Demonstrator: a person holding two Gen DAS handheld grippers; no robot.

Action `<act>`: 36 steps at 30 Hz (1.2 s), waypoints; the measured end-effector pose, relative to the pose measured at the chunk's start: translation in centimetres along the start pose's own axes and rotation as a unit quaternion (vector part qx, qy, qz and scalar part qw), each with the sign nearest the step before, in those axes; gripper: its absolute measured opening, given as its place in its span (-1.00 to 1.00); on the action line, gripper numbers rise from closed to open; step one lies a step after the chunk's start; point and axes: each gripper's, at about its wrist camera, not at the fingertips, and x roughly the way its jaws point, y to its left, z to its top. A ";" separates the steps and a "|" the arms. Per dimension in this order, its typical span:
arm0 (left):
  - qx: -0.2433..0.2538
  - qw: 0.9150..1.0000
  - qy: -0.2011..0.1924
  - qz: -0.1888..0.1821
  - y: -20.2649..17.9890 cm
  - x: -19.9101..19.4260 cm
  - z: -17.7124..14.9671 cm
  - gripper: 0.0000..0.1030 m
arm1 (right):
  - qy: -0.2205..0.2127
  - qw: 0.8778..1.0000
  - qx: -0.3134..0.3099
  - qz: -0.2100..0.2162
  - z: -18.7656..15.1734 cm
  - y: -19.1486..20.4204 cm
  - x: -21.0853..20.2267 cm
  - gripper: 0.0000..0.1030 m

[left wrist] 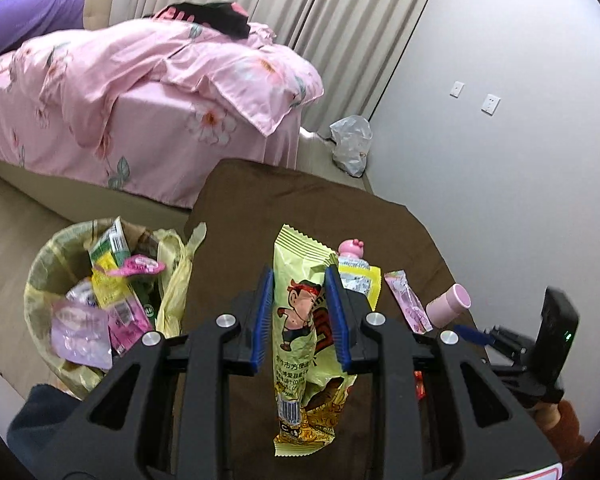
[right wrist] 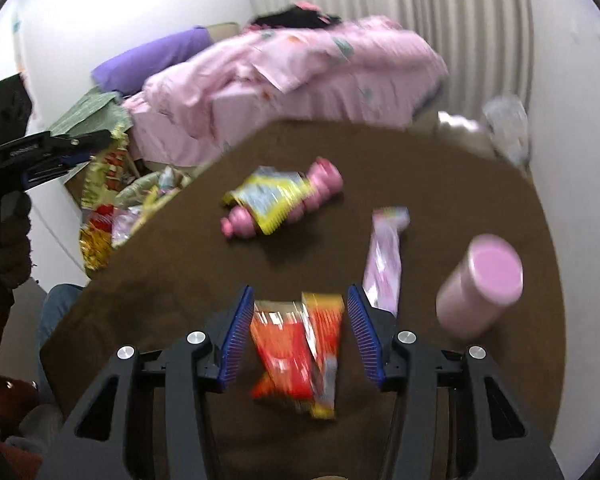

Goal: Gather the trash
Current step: 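Lift the green snack bag and red wrappers off the table, then lower the green bag and red wrappers into the bin and open both tools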

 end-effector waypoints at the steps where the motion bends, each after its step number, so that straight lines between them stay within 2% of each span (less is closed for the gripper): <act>1: -0.004 1.000 0.002 -0.002 0.1 0.2 -0.1 -0.51 | 0.007 1.000 0.013 0.000 -0.8 -0.4 0.3 -0.10; 4: -0.006 1.000 0.002 -0.004 0.1 0.4 -0.1 -0.51 | 0.030 0.999 0.040 0.005 -2.7 -1.0 1.4 -0.10; 9: 0.002 1.000 0.007 -0.004 -0.5 0.8 -0.2 -0.51 | 0.033 0.997 0.065 0.023 -3.6 -1.4 2.8 -0.06; 17: -0.009 1.000 0.010 0.003 0.3 0.8 -0.7 -0.51 | 0.067 0.997 0.001 0.023 -3.8 1.0 3.5 -0.06; 19: -0.012 1.000 0.008 0.004 0.5 0.6 -0.8 -0.51 | 0.067 0.998 -0.005 0.019 -3.9 1.1 3.4 -0.26; 20: -0.013 1.000 0.007 0.005 0.6 0.5 -0.8 -0.51 | 0.066 0.998 -0.005 0.022 -3.8 1.1 3.3 -0.29; 24: -0.021 1.000 -0.010 0.010 1.2 -0.3 -0.6 -0.51 | 0.038 0.999 -0.019 0.022 -1.9 1.7 2.2 -0.39; 31: -0.035 0.996 -0.074 0.037 3.2 -3.5 0.9 -0.51 | -0.038 0.995 -0.078 0.051 5.3 5.7 0.2 -0.39; 36: -0.043 0.991 -0.110 0.061 5.5 -5.4 1.7 -0.51 | -0.051 0.988 -0.129 0.075 9.0 10.0 1.6 -0.39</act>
